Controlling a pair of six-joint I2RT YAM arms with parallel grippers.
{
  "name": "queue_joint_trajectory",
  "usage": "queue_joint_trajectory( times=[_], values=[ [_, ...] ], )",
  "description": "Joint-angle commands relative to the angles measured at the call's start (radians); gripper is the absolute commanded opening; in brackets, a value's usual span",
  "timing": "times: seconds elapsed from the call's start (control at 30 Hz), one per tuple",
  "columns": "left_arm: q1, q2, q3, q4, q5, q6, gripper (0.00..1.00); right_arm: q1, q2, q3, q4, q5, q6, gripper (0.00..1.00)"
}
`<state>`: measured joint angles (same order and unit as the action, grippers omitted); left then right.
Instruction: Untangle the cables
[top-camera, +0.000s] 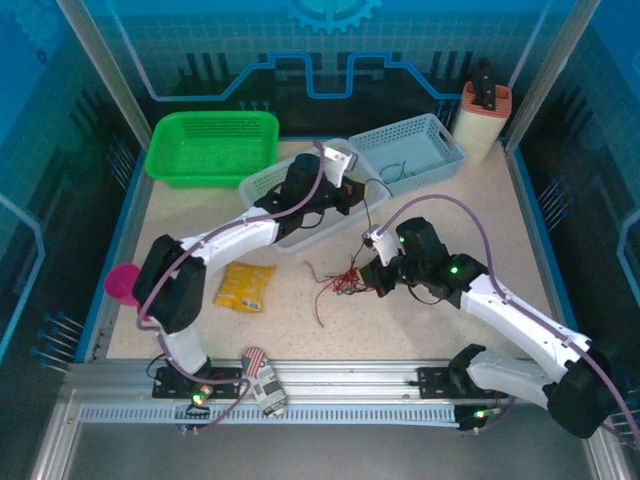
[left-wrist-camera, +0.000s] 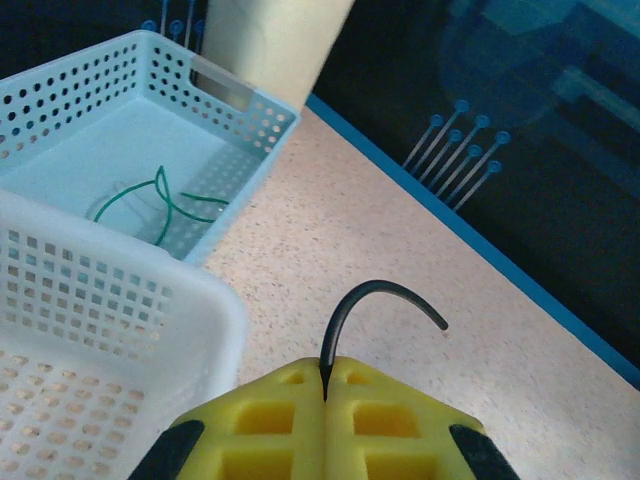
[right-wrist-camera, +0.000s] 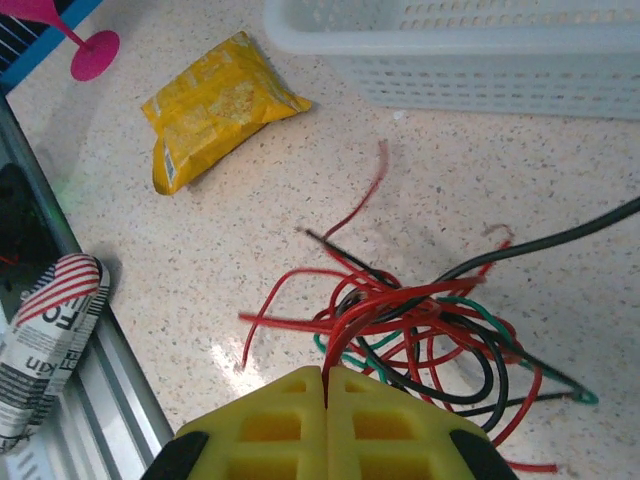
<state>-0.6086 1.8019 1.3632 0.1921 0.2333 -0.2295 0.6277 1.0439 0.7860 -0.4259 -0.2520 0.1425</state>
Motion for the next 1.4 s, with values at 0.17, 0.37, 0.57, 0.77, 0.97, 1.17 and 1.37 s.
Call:
queue_joint_trajectory(
  times=[0.17,0.37,0.57,0.77,0.97,1.17,1.37],
  values=[
    [-0.033,0.127,0.167,-0.060,-0.125,-0.036,0.00,0.067,-0.009,0.034,-0.080,0.094,-0.132,0.00],
    [-0.042,0.203,0.264,-0.070,-0.139,-0.044,0.00,0.131,0.063,0.084,-0.114,0.054,-0.236,0.00],
    [-0.062,0.276,0.381,-0.110,-0.139,-0.025,0.00,0.173,0.149,0.170,-0.180,0.034,-0.319,0.00],
    [-0.068,0.340,0.477,-0.134,-0.163,-0.008,0.00,0.233,0.184,0.195,-0.205,0.001,-0.362,0.00],
    [-0.069,0.419,0.605,-0.168,-0.144,-0.026,0.00,0.259,0.200,0.209,-0.237,0.012,-0.404,0.00],
    [-0.070,0.401,0.561,-0.130,-0.071,-0.032,0.02,0.165,0.184,0.188,-0.194,0.095,-0.272,0.00],
    [-0.069,0.208,0.272,-0.048,0.014,-0.043,0.39,0.014,0.143,0.143,-0.092,-0.023,-0.111,0.00]
  ],
)
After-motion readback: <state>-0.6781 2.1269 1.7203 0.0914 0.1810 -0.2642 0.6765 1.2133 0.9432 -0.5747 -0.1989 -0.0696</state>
